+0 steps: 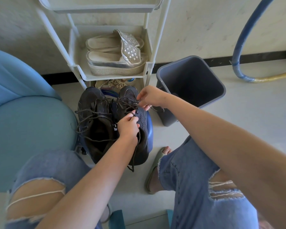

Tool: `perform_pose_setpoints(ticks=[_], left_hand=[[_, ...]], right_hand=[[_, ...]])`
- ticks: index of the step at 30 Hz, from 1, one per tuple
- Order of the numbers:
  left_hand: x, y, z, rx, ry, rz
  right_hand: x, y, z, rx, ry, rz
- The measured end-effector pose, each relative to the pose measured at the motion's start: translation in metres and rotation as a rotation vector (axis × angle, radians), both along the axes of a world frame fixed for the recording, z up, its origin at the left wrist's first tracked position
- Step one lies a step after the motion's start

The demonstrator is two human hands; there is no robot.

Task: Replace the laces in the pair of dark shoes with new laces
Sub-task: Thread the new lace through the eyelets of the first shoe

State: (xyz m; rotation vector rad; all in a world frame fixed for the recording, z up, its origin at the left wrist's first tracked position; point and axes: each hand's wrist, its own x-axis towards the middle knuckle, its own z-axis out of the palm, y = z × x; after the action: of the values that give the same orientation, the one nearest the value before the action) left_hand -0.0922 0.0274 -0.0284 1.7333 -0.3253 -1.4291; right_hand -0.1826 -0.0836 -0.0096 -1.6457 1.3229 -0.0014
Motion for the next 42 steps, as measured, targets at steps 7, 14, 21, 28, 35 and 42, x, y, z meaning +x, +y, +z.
perform_pose_setpoints(ticks=[7,14,21,28,35,42], left_hand=[[0.0,0.0,0.0,-0.001,0.024,0.016],[-0.002,0.0,-0.001,-0.023,0.024,0.047],[-0.001,0.001,0.002,-0.005,0.0,0.042],[0.0,0.002,-0.001,-0.008,-0.015,0.004],[-0.001,0.002,-0.003,-0.031,-0.041,0.004],[0.002,0.002,-0.007,-0.035,-0.048,-0.036]], right_hand=[[0.0,0.0,0.001,-0.102,0.017,0.136],[0.001,-0.002,-0.004,-0.093,-0.003,0.149],[-0.001,-0.004,-0.001,-0.052,-0.014,0.194],[0.002,-0.002,-0.003,-0.049,-0.036,0.206],[0.008,0.001,-0.005,-0.072,0.055,0.155],[0.006,0.003,-0.007,-0.046,0.106,0.095]])
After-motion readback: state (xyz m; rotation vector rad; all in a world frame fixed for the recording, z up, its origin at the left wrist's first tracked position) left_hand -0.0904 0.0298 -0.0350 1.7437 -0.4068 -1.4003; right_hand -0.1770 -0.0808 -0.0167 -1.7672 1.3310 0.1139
